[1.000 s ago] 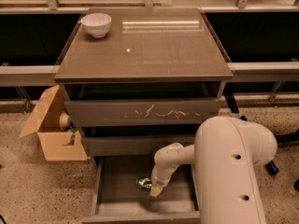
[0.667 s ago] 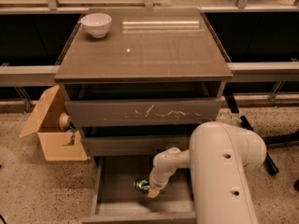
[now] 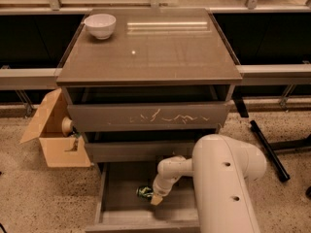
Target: Place green can into bottom drawer
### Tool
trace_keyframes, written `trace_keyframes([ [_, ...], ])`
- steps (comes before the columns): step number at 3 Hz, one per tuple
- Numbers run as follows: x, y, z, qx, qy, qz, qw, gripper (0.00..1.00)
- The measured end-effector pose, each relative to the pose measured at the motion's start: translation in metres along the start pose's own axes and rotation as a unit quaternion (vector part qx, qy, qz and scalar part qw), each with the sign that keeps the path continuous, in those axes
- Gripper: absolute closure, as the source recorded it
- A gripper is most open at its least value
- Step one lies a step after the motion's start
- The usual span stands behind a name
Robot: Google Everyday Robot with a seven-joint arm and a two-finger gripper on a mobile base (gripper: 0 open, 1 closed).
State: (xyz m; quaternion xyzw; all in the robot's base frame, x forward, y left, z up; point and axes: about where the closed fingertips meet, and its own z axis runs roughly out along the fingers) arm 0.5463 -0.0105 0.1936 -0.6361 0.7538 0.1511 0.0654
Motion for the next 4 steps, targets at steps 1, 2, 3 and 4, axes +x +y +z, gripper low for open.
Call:
trace_keyframes([
  [1,-0.001,-0.009,0.013,-0.008,-0.007,0.003,0.9999,0.58],
  [2,-0.002,-0.015,0.021,-0.013,-0.01,0.005,0.9999,0.35],
  [3,-0.002,-0.019,0.023,-0.016,-0.011,0.005,0.9998,0.12],
  [4,-0.002,-0.019,0.023,-0.016,-0.011,0.005,0.9998,0.0],
])
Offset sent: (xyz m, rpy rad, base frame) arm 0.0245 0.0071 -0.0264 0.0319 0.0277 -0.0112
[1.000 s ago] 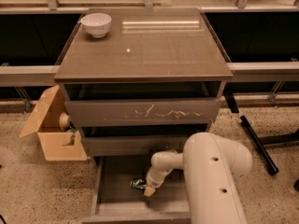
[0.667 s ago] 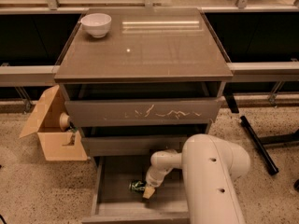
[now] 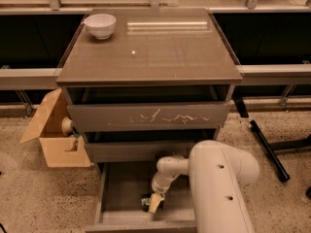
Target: Place green can into bottom drawer
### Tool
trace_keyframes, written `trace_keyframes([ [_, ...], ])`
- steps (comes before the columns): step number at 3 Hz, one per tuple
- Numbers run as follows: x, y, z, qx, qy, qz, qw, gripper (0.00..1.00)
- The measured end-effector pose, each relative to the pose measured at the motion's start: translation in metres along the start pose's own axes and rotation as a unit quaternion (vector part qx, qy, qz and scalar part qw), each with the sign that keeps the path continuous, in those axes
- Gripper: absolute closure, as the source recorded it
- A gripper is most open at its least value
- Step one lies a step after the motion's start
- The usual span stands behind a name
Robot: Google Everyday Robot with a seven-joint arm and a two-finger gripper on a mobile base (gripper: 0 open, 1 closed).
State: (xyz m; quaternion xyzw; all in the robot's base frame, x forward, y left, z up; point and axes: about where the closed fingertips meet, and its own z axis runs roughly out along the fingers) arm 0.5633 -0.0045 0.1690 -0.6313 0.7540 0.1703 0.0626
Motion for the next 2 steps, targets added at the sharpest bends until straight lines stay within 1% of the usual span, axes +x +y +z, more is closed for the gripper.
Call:
trace_keyframes([
  [1,0.006,-0.001,-0.008,0.007,-0.003,0.003,1.0,0.0],
  [2,0.015,0.007,-0.03,0.014,-0.028,0.003,0.9995,0.0],
])
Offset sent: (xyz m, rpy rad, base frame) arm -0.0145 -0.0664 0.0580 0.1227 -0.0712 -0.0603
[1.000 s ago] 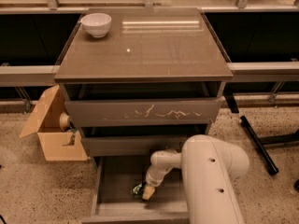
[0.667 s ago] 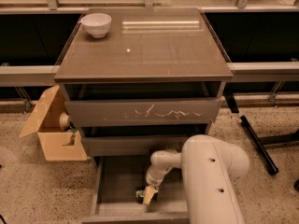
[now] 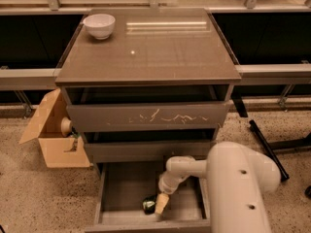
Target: Place green can into bottom drawer
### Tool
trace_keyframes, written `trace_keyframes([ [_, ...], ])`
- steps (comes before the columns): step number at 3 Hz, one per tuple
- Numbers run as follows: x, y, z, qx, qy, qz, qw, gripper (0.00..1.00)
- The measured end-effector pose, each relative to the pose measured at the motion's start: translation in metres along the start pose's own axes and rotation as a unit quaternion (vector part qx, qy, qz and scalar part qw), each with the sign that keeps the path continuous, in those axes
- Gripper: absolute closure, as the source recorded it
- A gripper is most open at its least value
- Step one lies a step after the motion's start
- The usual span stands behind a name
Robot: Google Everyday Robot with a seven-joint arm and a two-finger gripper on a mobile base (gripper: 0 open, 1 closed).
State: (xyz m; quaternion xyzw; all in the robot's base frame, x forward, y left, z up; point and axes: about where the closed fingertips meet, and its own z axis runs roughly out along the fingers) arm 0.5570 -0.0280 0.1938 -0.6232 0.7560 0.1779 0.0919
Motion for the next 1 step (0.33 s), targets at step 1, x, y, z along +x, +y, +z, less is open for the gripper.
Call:
trace_keyframes([
  [1,0.0196,0.0099,-0.028,0.004,-0.034,0.002,0.9994,0.0],
])
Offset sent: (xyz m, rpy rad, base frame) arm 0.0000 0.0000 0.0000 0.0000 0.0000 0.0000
